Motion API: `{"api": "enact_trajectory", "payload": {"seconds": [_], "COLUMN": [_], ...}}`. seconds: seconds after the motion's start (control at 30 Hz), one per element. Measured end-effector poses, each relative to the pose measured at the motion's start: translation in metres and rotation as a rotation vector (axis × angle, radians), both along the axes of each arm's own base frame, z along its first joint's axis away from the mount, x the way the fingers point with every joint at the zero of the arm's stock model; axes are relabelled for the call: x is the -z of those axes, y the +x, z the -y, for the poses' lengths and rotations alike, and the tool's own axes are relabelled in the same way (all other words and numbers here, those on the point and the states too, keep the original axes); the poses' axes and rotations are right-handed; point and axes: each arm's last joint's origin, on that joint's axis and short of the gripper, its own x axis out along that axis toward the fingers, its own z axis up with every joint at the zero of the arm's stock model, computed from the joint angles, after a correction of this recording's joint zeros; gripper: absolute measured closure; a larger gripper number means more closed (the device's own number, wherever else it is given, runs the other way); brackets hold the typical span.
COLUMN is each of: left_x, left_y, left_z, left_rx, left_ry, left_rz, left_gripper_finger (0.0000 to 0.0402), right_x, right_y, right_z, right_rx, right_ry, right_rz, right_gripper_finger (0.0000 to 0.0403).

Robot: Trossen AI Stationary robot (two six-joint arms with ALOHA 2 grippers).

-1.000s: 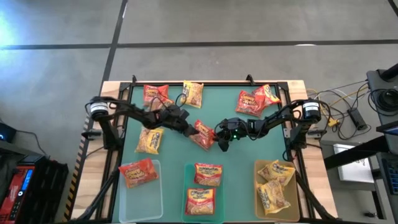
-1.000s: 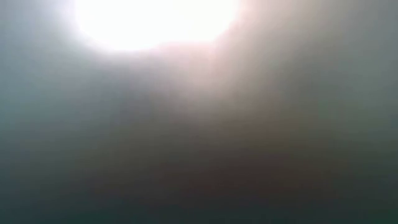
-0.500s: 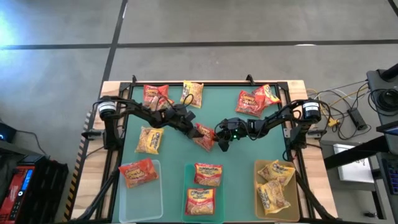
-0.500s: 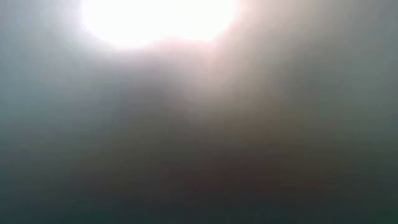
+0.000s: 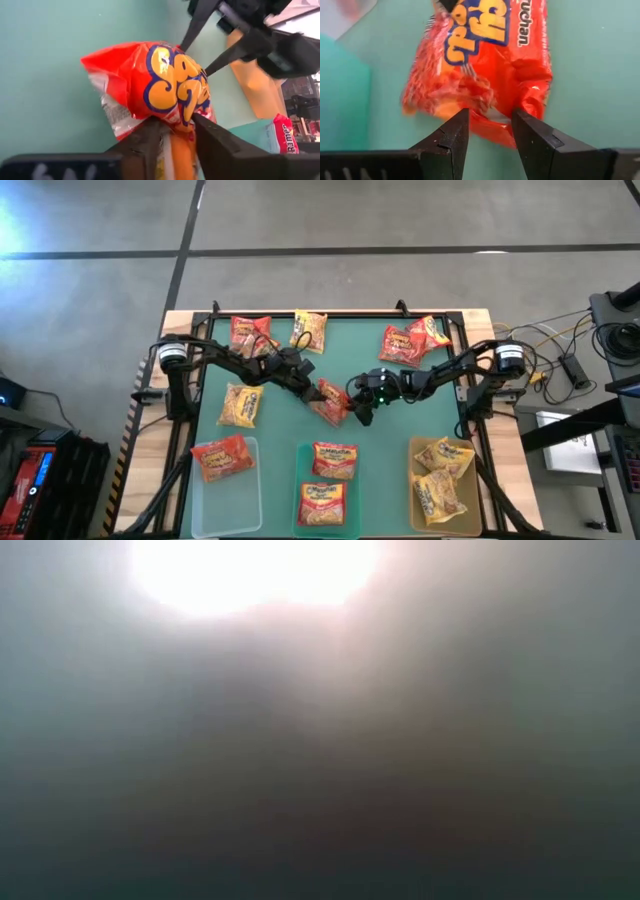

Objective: Sort Maruchan noodles
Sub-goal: Put the orange noodle pack into the transparent bin

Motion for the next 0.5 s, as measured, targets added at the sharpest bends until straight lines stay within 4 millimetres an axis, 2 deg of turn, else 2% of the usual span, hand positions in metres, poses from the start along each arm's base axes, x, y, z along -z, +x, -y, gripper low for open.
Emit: {"api": "enact_trajectory", "payload": {"seconds": [0.17, 0.3, 0.5], "left_x": [0.0, 0.0, -0.004], "left_y": [-0.001, 0.0, 0.001], "left_z": [0.0, 0.0, 0.0], "left_rx": [0.006, 0.006, 0.008], "left_ry": [0.005, 0.005, 0.002], "left_rz": [0.003, 0.005, 0.017], "left_gripper_finger": [0.036, 0.0393, 0.04], "right_x": [-0.019, -0.035, -0.051], "right_y": [-0.012, -0.017, -0.021], "right_z": [0.0, -0.001, -0.001], "right_rx": [0.011, 0.014, 0.006], "right_ry": [-0.045, -0.066, -0.086], "right_rz": [-0.048, -0.01, 0.044], "right_gripper_finger": [0.0264, 0.0264, 0.0264]}}
